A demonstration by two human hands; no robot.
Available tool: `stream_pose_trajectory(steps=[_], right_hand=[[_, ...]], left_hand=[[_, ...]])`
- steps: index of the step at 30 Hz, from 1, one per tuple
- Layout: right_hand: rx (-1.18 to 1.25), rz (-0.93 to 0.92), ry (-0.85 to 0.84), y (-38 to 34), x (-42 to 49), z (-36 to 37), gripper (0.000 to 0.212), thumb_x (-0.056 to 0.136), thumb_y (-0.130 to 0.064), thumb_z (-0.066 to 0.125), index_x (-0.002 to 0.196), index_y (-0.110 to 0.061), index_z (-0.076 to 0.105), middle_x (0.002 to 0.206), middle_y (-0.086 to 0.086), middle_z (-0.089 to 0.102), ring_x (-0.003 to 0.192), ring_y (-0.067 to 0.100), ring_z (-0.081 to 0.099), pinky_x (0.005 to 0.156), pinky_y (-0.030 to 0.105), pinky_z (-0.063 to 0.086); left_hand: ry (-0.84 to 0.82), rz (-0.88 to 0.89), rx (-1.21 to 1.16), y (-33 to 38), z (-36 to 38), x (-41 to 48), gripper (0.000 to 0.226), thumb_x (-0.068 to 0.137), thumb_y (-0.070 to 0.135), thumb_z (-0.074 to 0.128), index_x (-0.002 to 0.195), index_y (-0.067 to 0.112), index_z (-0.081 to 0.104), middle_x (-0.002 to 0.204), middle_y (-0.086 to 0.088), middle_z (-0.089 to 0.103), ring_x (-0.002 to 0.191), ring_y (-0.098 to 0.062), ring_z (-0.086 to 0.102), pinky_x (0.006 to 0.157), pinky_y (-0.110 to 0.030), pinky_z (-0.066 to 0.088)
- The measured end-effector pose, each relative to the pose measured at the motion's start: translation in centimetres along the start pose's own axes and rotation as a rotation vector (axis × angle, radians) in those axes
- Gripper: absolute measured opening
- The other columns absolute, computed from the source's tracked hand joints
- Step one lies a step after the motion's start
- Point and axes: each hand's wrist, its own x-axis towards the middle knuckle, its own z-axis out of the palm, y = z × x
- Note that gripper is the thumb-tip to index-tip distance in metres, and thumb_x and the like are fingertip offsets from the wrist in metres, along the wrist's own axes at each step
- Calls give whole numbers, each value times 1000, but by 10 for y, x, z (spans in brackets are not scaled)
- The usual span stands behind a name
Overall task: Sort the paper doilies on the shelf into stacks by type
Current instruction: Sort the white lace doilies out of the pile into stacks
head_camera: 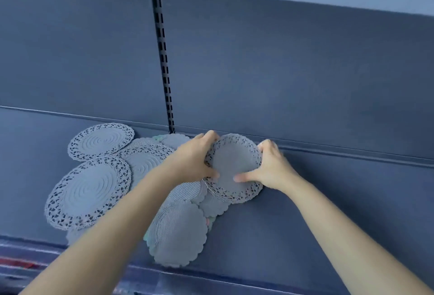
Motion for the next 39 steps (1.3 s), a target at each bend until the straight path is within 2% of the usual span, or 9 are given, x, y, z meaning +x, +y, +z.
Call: stream_pose_trajectory(steps=[5,11,15,19,23,27,31,35,39], right_hand=[[224,-258,87,6,12,-21,39,76,-36,74,102,-30,47,109,-10,54,99,17,56,85,38,48],[293,-369,-2,6,7,-22,58,77,-29,75,129,-20,51,129,-5,51,119,17,51,98,39,44],[487,-446,139,0,-5,-31,35,80,-17,71,105,-28,49,104,-15,58,97,13,59,81,22,48],[647,-493,177,-31,-21,-45,32,84,-19,68,110,-25,51,94,-16,59,76,-3,58,64,4,41],[748,-524,83,-87,-40,-26,32,86,-18,67,113,-21,50,101,-5,65,78,2,63,70,17,49],[833,-575,-74,-167,-68,27,35,85,-13,67,114,-22,50,108,-9,61,97,4,58,85,26,46],[847,-556,-302,-253,-101,103,56,77,-20,76,125,-23,48,116,-12,55,112,4,53,95,33,46],[876,-497,-476,-332,-133,172,76,72,-19,80,138,-21,41,136,5,51,120,23,54,97,49,49],[839,-477,-626,-393,-149,223,82,73,-18,79,142,-17,35,139,5,47,117,27,56,91,50,53]], left_hand=[[418,-146,-255,21,2,-22,33,78,21,78,107,20,64,87,6,57,75,-15,61,65,-21,47],[638,-217,-99,46,19,-30,11,91,19,60,102,15,61,84,-4,71,74,-24,63,66,-31,50],[769,-200,-108,55,11,-39,9,96,23,53,97,16,49,77,-9,67,67,-32,56,59,-36,44],[888,-149,-394,68,-20,-66,12,94,16,58,87,19,49,87,-7,68,65,-26,59,54,-26,45],[974,-211,-694,55,-59,-119,16,91,14,63,86,23,52,88,-12,67,69,-23,60,60,-39,57],[1019,-301,-892,11,-96,-198,12,89,10,65,97,12,58,79,-7,69,63,-17,64,54,-29,57],[997,-475,-749,-57,-129,-287,23,84,6,70,104,9,60,94,-3,69,61,-15,69,55,-28,58],[961,-677,-579,-139,-151,-360,41,77,20,78,114,18,58,112,0,64,87,-19,68,86,-44,56],[942,-786,-461,-204,-176,-398,66,75,31,78,133,15,51,127,0,59,110,-17,59,100,-33,45]])
